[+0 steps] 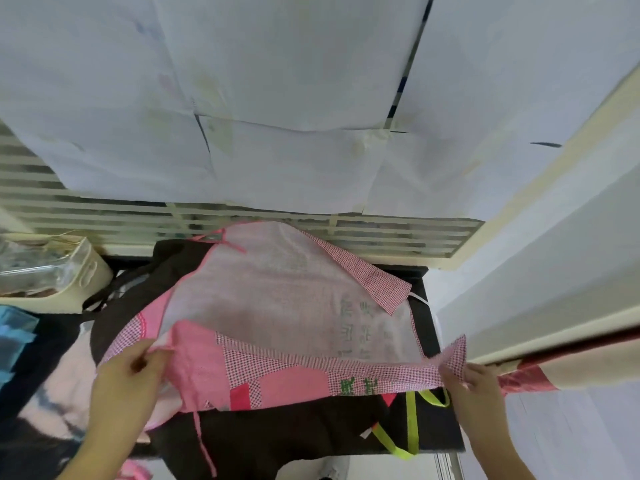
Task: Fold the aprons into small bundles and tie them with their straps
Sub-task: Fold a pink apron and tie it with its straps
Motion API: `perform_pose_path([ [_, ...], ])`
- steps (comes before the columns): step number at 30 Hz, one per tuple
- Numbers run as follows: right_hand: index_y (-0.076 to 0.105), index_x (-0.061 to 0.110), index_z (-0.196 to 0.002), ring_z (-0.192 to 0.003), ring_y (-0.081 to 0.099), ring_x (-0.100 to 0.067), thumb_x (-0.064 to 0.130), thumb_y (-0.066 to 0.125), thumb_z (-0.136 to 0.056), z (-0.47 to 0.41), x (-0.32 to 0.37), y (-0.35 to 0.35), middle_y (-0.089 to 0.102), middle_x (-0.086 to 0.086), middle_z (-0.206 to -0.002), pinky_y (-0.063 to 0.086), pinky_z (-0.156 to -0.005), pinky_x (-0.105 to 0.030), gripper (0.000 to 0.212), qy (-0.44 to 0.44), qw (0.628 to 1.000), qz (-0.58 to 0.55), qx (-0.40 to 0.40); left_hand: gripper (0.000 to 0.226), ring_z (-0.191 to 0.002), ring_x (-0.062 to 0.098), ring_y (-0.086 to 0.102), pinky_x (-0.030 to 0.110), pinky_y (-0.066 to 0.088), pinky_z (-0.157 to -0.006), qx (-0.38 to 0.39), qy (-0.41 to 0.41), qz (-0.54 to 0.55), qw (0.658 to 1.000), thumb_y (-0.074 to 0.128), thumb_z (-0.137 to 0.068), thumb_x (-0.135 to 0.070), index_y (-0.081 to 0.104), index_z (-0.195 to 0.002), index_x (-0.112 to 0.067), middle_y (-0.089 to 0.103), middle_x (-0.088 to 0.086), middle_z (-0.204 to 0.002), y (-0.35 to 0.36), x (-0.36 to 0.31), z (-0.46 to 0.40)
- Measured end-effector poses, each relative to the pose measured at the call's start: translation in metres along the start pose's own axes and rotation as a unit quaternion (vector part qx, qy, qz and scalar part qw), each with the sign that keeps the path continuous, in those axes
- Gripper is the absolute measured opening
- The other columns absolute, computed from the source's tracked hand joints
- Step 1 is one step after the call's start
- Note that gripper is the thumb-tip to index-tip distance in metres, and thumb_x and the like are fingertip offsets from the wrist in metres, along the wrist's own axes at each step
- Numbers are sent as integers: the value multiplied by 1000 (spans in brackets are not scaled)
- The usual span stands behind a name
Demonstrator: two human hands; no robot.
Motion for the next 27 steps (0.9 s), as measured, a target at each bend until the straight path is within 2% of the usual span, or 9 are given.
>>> perform_pose_path([
  [3, 70, 3, -88, -84, 59, -27, 25, 61, -102, -20, 20, 0, 62, -7, -91, 46, -80, -41, 28, 9, 999, -34, 14, 30, -74, 38, 67, 24, 51, -64, 7, 19, 85, 996, 58, -102, -10, 70, -75, -6, 70, 17, -72, 0, -39, -3],
  [6, 59, -13, -84, -69, 48, -27, 27, 59, -102, -48, 53, 1, 50, -32, -74, 38, -67, -39, 44, 26, 996, -85, 13, 24, -77, 29, 66, 32, 51, -73, 10, 57, 144, 988, 56, -102, -6, 73, -86, -8, 73, 17, -84, 11, -79, -27],
  [10, 58, -19, -101, -74, 48, -26, 30, 57, -103, -85, 81, 8, 48, -27, -77, 46, -71, -43, 49, 35, 987, -152, -24, 22, -97, 24, 73, 44, 56, -99, 40, 61, 203, 977, 58, -104, -19, 78, -98, -24, 78, 8, -107, 35, -105, -86],
  [13, 63, -3, -125, -98, 64, -38, 37, 53, -105, -96, 82, 22, 69, -21, -113, 52, -91, -48, 45, 60, 983, -171, -34, 53, -123, 2, 61, 35, 45, -109, 170, 95, 194, 962, 68, -101, -37, 48, -150, -41, 63, -14, -141, 56, -95, -108],
  [16, 37, 6, -155, -131, 54, -41, 40, 60, -100, -80, 58, 42, 50, -21, -151, 46, -102, -49, 69, 113, 992, -57, -26, 62, -119, 5, 64, 37, 50, -101, 189, 71, 115, 973, 78, -94, -28, 47, -147, -39, 65, -16, -134, 63, -61, -91],
  [19, 57, -1, -121, -95, 63, -38, 42, 64, -83, -39, 18, 70, 63, -24, -114, 53, -84, -48, 58, 176, 984, -7, -17, 9, -77, 18, 74, 35, 60, -71, 108, -41, 81, 990, 70, -97, -11, 72, -100, -19, 78, 11, -99, 65, -7, -56],
  [21, 58, -4, -94, -75, 64, -34, 36, 64, -90, -10, -3, 94, 67, -21, -88, 57, -76, -49, 40, 246, 967, -41, 45, 17, -55, 21, 69, 31, 57, -54, 105, -184, 91, 973, 64, -102, -14, 72, -89, -4, 77, 19, -77, 68, 29, -32],
  [24, 57, -10, -113, -94, 71, -40, 33, 61, -104, 26, -8, 136, 72, -26, -101, 56, -76, -48, 45, 407, 857, -268, 167, 29, -74, 35, 76, 39, 60, -60, 165, -373, 150, 901, 66, -102, -27, 72, -101, 1, 78, 21, -82, 73, 69, -5],
  [27, 54, -2, -125, -108, 68, -37, 35, 57, -106, 31, 14, 156, 69, -23, -119, 53, -86, -45, 41, 400, 797, -411, 191, 23, -100, 40, 72, 48, 57, -78, 131, -413, 332, 838, 63, -103, -23, 66, -123, -12, 74, 21, -112, 71, 93, -10],
])
Point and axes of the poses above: each hand's wrist, its own z-axis away from the middle knuckle, its own y-axis out of the palm, x = y × z, the point moved 3 cm from there along -z, towards the middle knuckle
